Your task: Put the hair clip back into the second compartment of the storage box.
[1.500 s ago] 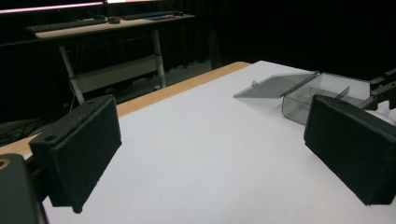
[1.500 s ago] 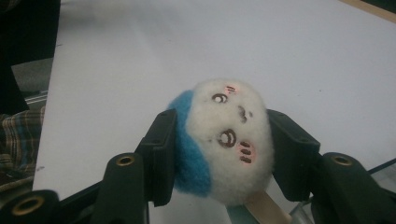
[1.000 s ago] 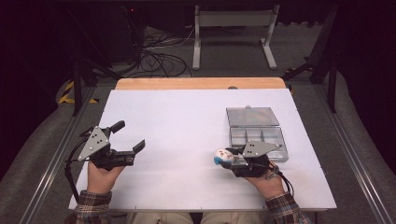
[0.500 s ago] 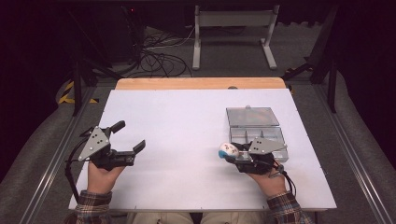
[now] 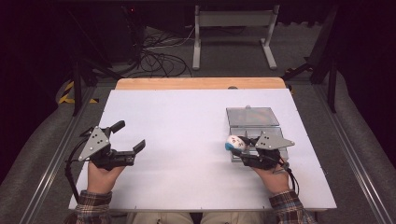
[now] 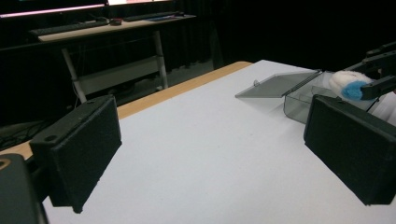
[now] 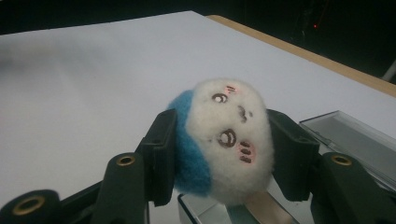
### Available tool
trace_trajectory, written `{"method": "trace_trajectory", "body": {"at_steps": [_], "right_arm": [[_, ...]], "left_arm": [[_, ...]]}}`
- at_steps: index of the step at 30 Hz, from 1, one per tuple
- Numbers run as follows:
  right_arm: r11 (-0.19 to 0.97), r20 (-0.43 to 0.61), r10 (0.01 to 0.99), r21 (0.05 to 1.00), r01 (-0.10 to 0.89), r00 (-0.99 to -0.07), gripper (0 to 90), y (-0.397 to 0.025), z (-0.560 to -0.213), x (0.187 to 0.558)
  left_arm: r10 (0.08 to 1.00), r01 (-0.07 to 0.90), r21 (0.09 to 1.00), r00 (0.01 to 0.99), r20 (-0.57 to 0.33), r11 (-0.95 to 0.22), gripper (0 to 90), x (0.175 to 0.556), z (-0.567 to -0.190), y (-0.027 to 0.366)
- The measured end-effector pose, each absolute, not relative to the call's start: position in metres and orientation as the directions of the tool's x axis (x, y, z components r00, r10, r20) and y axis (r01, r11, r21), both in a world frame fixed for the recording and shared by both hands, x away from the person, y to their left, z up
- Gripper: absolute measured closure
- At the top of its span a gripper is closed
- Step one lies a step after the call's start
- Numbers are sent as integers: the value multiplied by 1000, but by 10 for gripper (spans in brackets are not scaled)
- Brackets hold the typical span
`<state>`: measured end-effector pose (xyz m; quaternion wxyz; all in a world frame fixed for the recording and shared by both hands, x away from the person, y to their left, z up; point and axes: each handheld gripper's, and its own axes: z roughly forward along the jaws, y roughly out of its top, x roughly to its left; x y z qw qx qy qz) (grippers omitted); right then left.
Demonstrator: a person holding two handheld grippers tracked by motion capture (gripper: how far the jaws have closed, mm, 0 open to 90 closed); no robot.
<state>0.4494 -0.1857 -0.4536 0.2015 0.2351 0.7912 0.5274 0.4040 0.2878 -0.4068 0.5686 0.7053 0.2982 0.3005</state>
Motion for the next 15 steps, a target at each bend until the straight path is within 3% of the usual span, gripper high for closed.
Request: {"method": "trace_trajectory", "body": {"at_steps": [15], "right_arm": [[355,-134,731,912,205,-669,488,-201,-456,460]], "left_arm": [[763,78,981,640,86,-176,46,404,-407,288]]}}
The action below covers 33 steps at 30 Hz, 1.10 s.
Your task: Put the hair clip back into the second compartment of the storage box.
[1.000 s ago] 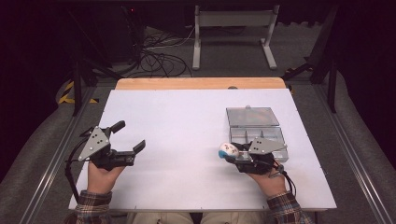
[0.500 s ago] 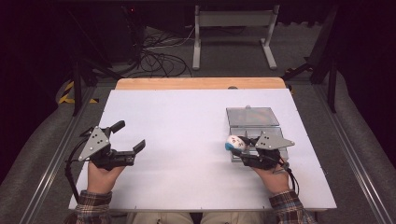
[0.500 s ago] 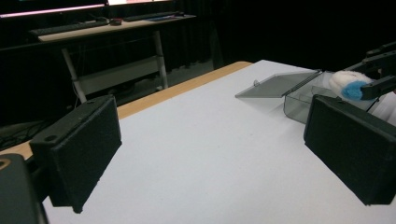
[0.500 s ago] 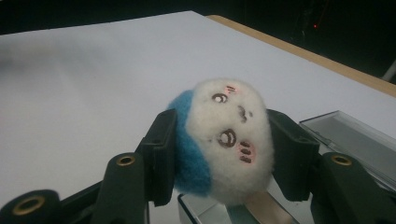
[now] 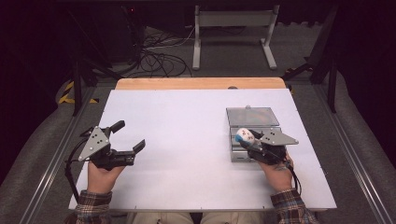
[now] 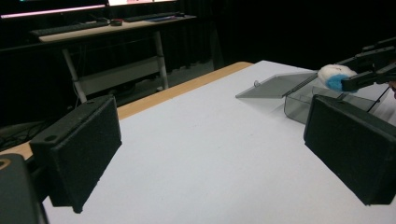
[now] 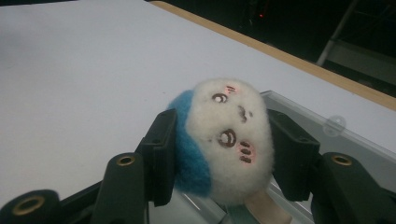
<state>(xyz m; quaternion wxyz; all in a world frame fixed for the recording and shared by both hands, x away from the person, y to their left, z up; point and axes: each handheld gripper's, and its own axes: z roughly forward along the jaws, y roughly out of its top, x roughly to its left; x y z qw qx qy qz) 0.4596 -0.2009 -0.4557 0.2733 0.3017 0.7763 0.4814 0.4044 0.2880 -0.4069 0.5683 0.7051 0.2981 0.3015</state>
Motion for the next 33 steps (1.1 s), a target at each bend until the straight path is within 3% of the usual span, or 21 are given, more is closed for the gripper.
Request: {"method": "trace_trajectory", "body": {"at_steps": [33], "right_arm": [[355,-158,860,868,346,-486,485,-215,-465,473]], "left_arm": [[760,76,982,644,84,-173,46,404,-406,286]]}}
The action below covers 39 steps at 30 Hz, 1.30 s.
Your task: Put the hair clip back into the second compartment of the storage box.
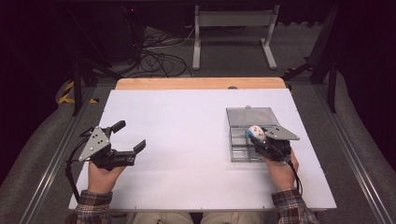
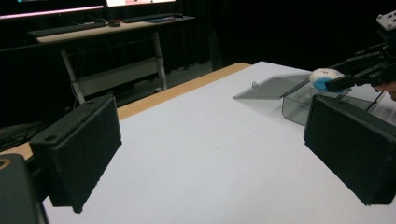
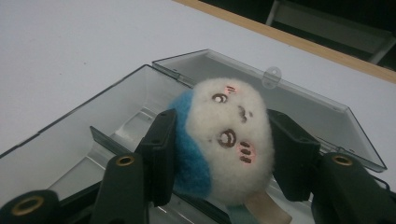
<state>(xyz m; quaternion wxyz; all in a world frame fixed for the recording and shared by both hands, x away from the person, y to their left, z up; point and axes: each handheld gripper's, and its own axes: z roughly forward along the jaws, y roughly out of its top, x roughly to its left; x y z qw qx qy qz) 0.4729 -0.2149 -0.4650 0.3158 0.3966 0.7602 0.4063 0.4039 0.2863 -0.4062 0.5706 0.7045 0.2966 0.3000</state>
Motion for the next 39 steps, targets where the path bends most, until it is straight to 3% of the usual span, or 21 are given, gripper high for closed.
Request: {"method": "trace_trajectory", "body": {"at_steps": [25,39], "right_arm": [[374,-181,894,806,459,-410,467,-208,-471,479],[372,-175,893,806,461,-415,390,-209,-472,480]], "left_arm": [[758,74,982,647,85,-173,46,403,-405,286],[759,71,983,646,86,-171,48,403,-405,286]]}}
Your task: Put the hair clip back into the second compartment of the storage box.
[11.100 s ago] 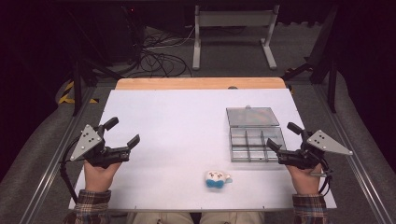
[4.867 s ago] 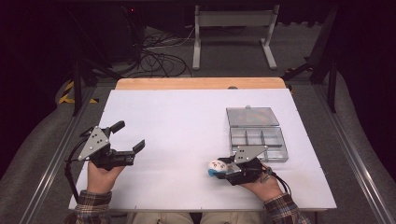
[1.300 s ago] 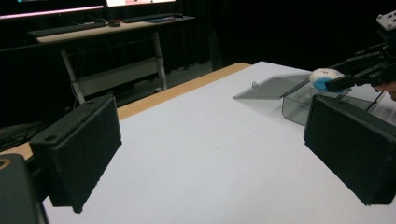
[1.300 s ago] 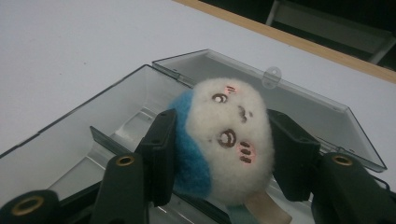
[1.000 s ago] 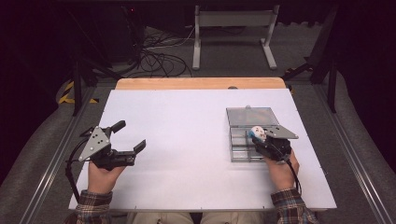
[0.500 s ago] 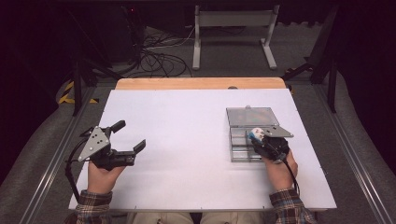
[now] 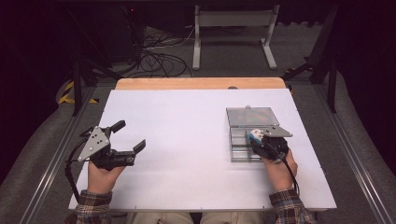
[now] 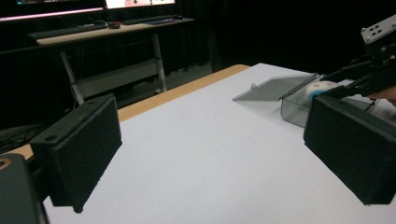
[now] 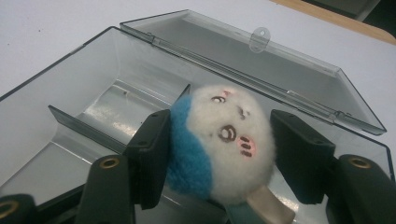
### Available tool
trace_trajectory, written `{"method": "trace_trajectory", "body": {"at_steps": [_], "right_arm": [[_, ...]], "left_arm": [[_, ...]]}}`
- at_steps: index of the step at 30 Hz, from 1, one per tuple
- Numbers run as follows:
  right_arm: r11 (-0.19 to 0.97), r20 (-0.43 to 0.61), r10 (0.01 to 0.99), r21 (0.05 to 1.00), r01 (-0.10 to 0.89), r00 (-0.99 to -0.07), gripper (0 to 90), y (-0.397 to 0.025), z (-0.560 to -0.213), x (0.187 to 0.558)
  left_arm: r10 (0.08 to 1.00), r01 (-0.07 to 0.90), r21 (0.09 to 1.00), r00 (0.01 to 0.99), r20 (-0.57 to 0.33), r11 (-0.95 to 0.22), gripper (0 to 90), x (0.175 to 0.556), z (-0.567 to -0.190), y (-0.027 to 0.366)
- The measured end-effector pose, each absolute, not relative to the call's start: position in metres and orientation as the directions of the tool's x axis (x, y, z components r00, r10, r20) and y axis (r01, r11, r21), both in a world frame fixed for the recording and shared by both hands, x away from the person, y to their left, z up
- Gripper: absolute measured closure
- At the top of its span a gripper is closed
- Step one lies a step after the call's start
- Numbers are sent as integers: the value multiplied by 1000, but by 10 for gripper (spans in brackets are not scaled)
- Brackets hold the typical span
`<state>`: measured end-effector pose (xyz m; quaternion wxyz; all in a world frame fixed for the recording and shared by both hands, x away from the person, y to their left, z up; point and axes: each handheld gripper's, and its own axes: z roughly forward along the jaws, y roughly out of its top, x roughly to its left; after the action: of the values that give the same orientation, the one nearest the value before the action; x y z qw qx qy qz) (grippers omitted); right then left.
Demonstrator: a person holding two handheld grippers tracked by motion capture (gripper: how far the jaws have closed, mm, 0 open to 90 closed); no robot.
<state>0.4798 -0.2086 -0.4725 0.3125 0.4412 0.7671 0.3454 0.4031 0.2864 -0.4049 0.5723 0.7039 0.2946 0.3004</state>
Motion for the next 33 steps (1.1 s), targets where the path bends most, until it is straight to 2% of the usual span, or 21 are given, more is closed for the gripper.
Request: {"method": "trace_trajectory", "body": {"at_steps": [6,11,15,20,24,29,33], "right_arm": [[361,-166,896,814,455,-413,346,-210,-471,479],[349,-168,899,833,429,-405,363,-212,-466,474],[303,-141,909,870,390,-392,469,-219,-459,467],[262,-96,903,895,360,-420,688,-227,-453,460],[249,-67,897,894,373,-437,815,-230,-453,457],[245,-56,897,889,387,-439,898,-230,-453,457],[245,-49,899,881,406,-435,900,-229,-455,458]], "left_arm": [[760,71,984,645,82,-166,48,403,-405,286],[760,71,984,644,81,-165,48,402,-405,287],[761,71,984,644,81,-165,48,402,-405,287],[761,70,984,644,80,-164,49,402,-404,287],[762,71,983,642,83,-167,49,402,-405,287],[762,71,983,642,83,-167,50,402,-405,287],[762,72,983,642,81,-166,50,402,-405,287]]}}
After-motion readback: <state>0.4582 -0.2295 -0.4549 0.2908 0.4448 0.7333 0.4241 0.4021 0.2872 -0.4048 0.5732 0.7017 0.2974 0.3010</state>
